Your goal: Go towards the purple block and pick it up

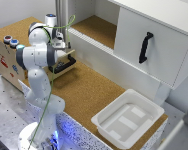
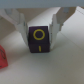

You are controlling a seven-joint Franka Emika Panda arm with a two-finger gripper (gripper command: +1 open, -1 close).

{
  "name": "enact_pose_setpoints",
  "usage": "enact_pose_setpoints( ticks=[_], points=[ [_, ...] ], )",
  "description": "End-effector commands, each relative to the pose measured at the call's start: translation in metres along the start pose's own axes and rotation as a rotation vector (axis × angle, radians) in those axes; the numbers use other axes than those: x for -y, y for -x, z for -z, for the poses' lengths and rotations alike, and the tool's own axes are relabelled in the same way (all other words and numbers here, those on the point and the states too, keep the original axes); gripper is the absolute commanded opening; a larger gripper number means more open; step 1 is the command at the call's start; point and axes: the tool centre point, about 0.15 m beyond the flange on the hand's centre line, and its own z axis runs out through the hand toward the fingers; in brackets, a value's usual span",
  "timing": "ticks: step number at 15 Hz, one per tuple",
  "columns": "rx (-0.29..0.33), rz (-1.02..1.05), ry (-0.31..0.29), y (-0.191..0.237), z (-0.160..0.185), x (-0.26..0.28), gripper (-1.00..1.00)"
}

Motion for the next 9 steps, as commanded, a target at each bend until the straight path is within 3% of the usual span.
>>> enact_pose_setpoints(
  ticks=[1,9],
  points=[
    [-0.084,-0.072,0.119,0.021,0.028,0.01,-1.0],
    [-0.124,0.033,0.207,-0.029,0.112,0.013,-1.0]
  ],
)
